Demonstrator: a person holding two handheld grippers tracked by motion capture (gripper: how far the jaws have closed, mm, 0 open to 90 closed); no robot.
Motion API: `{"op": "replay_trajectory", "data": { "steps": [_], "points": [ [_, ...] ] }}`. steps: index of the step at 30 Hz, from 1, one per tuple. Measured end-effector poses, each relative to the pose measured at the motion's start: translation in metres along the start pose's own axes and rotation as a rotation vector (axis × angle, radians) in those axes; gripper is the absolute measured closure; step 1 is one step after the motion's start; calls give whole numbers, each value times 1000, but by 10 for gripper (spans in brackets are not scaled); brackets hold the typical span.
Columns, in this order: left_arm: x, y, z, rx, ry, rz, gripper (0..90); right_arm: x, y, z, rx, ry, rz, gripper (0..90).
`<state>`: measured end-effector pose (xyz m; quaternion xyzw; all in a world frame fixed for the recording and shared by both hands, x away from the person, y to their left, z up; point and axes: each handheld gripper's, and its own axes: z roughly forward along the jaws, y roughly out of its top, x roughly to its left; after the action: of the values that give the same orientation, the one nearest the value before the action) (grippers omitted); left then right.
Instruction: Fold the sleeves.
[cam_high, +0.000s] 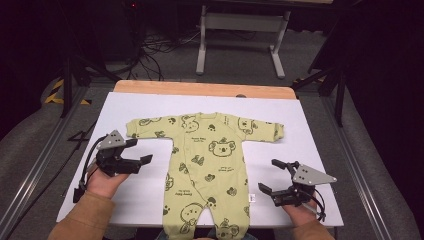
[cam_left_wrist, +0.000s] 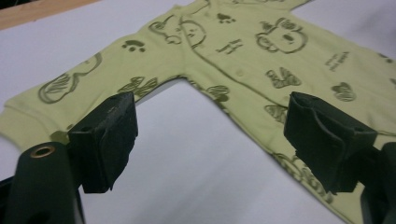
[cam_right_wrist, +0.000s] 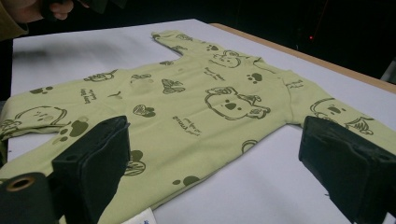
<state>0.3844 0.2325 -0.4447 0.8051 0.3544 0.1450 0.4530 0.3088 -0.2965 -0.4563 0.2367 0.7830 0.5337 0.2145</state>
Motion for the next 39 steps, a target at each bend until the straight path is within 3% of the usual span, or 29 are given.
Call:
{"op": "replay_trajectory", "data": {
  "steps": [2,8,12,15,18,22,24,27,30,35,37,39],
  "points": [
    [2,1,1,11,9,-5,189,0,0,0,1,2,0,101],
    [20,14,6,54,86,-43,194,-1,0,2,7,5,2,105],
    [31,20,11,58,115,-102,191,-1,0,2,8,5,2,105],
    [39,24,16,51,179,-150,183,-1,0,3,9,6,4,105],
    [50,27,21,65,194,-209,181,-1,0,3,12,7,1,105],
    [63,28,25,74,219,-236,186,-1,0,4,16,5,-2,106],
    [68,28,27,74,227,-236,201,-1,0,4,15,7,-3,106],
    [70,29,29,82,240,-179,230,-1,0,4,16,8,-6,106],
    [74,31,29,62,222,-192,238,-1,0,5,15,9,-5,106],
    [79,29,38,124,253,-150,223,0,0,5,11,17,-6,105],
    [82,28,41,146,264,-154,218,0,0,5,13,18,-4,106],
    [87,26,46,176,266,-191,214,0,0,5,13,20,-3,106]
  ]
}}
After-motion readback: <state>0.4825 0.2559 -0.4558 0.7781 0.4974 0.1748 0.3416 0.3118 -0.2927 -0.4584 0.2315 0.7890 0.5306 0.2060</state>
